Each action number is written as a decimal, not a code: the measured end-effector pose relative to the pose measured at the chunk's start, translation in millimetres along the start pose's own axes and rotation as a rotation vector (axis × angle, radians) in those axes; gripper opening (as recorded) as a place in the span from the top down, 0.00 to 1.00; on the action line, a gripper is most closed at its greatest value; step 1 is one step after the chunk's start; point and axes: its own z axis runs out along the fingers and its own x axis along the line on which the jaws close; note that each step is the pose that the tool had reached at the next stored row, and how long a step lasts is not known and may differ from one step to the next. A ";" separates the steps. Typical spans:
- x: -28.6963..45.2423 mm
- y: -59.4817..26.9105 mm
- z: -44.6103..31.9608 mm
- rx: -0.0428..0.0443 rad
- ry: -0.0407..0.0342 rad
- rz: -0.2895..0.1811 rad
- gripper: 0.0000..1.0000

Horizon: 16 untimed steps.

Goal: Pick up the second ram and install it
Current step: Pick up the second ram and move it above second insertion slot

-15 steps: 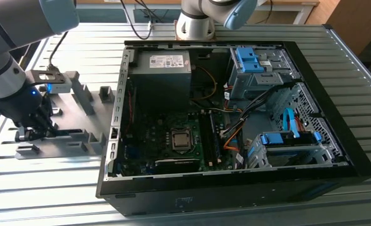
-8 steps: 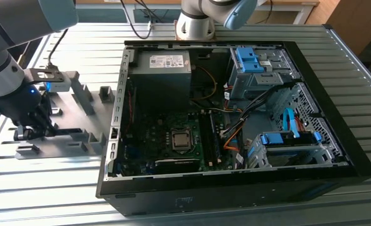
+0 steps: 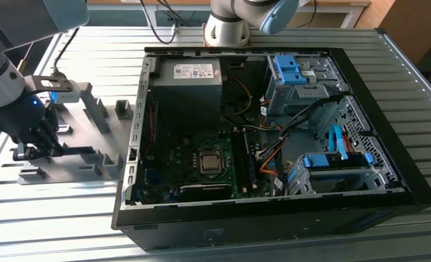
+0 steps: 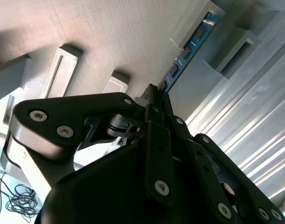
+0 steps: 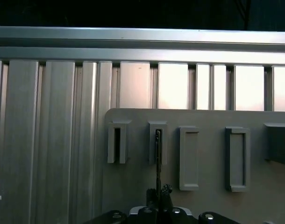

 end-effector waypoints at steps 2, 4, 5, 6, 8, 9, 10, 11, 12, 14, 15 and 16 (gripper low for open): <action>0.0 0.0 -2.3 -0.0001 0.0001 0.000 0.86; 0.0 0.1 -4.3 -0.0001 0.0000 0.000 0.86; 0.0 0.1 -5.3 0.0000 0.0001 0.000 0.86; -0.1 0.1 -6.5 -0.0001 0.0001 0.000 0.86; -0.1 0.1 -8.9 -0.0001 0.0001 0.000 0.86; -0.1 0.1 -9.5 0.0000 0.0000 0.000 0.86; -0.1 0.1 -9.5 0.0001 -0.0001 0.000 0.86; -0.1 0.1 -10.0 0.0000 0.0000 0.000 0.86; -0.1 0.1 -10.6 0.0000 0.0000 0.000 0.86; -0.1 0.1 -10.8 0.0000 0.0000 0.000 0.86; -0.1 0.1 -11.4 -0.0003 0.0003 0.000 0.86; -0.1 0.2 -11.9 -0.0004 0.0003 0.000 0.86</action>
